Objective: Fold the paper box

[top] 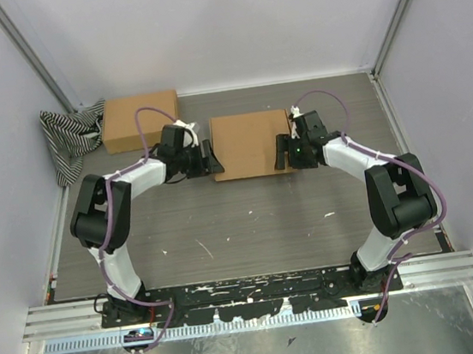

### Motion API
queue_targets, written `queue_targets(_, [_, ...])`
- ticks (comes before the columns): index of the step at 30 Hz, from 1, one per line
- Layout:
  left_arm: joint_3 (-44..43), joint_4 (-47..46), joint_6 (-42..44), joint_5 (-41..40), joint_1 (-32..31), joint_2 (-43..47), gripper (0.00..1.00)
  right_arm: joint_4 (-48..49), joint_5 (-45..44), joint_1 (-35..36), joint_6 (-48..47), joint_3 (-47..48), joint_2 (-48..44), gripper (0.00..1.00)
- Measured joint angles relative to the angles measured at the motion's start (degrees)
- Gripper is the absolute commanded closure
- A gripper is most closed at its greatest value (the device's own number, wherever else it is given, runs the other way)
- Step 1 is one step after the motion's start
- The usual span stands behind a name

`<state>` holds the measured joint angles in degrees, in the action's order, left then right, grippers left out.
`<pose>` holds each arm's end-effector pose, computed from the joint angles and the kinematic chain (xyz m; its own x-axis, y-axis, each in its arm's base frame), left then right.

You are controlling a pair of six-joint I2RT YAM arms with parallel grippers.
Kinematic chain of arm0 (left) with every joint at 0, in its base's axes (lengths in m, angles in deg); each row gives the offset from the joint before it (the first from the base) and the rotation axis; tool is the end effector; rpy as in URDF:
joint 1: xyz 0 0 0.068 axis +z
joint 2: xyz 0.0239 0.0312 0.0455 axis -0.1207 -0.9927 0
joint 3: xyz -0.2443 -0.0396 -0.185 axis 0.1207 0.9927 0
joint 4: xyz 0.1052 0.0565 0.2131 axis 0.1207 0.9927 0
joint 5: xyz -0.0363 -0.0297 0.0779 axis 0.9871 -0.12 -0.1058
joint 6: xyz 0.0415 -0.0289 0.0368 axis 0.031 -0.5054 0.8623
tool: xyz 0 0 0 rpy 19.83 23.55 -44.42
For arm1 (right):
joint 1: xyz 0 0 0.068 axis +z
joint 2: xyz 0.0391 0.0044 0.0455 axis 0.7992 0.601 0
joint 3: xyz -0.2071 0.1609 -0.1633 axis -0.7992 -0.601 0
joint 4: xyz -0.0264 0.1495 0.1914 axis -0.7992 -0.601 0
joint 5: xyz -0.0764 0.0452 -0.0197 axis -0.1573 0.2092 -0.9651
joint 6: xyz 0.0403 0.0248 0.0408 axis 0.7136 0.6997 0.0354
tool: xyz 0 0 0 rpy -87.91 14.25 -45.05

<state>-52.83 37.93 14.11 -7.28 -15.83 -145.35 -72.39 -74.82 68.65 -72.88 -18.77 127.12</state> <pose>0.3619 -0.1717 0.2083 -0.8645 -0.0751 -0.4969 0.2478 0.7965 -0.5515 0.3201 0.0956 0.2339 -0.8384 0.0556 -0.5422 -0.1092 0.9575 0.2671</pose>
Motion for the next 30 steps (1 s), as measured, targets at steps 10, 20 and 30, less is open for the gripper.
queue_targets(10, [0.04, -1.64, -1.16, 4.92, -0.31, -1.16, 0.50, 0.63, 3.48, -0.94, -0.35, -0.57, 0.00, 0.23])
queue_targets(20, [-5.05, 11.02, -0.48, 10.43, 0.00, -1.16, 0.54, -3.08, 3.52, -1.51, 0.11, 1.01, -0.17, 0.23])
queue_targets(30, [-5.03, 12.35, -3.74, 20.68, 3.23, -1.18, 0.56, -9.27, 5.18, -2.56, 0.35, 5.75, -0.17, 0.22])
